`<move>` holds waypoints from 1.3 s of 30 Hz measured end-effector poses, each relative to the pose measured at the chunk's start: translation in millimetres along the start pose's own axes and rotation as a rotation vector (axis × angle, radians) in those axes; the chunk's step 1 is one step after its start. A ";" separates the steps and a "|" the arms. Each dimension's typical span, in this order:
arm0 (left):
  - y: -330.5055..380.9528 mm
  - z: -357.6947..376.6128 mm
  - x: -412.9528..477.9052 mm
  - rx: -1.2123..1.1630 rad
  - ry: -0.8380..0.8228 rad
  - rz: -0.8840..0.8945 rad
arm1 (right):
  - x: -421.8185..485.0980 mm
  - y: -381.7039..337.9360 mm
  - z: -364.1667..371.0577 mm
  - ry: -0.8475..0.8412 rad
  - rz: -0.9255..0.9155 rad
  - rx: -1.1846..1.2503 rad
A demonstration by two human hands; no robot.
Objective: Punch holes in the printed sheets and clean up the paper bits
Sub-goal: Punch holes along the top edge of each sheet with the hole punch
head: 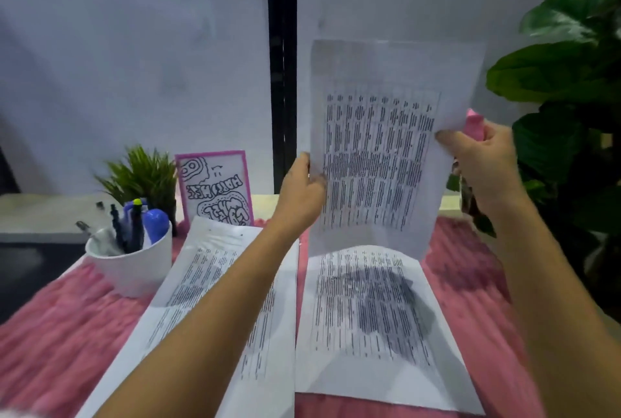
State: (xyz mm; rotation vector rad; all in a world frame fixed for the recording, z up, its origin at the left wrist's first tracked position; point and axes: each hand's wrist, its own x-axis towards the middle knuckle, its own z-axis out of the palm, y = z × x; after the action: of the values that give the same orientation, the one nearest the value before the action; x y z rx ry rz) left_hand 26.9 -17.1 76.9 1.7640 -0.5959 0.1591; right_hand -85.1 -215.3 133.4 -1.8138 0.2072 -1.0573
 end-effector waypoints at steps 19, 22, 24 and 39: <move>-29.7 -177.2 -64.9 0.172 0.196 -0.266 | -37.6 2.2 134.8 -0.411 0.452 -0.235; -78.4 -184.8 -102.0 0.156 0.151 -0.425 | -71.8 43.8 177.9 -0.574 0.496 -0.430; -104.6 -184.0 -116.9 0.213 0.155 -0.434 | -85.6 62.3 197.2 -0.656 0.430 -0.544; -138.6 -175.0 -131.2 0.581 0.196 -0.348 | -110.2 92.7 224.1 -0.531 0.320 -0.919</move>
State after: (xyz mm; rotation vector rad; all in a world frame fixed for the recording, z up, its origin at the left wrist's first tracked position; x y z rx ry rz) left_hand 14.6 209.8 -47.2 2.3484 -0.0896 0.2783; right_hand 41.2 -51.4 -34.3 -2.6775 0.7117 -0.1969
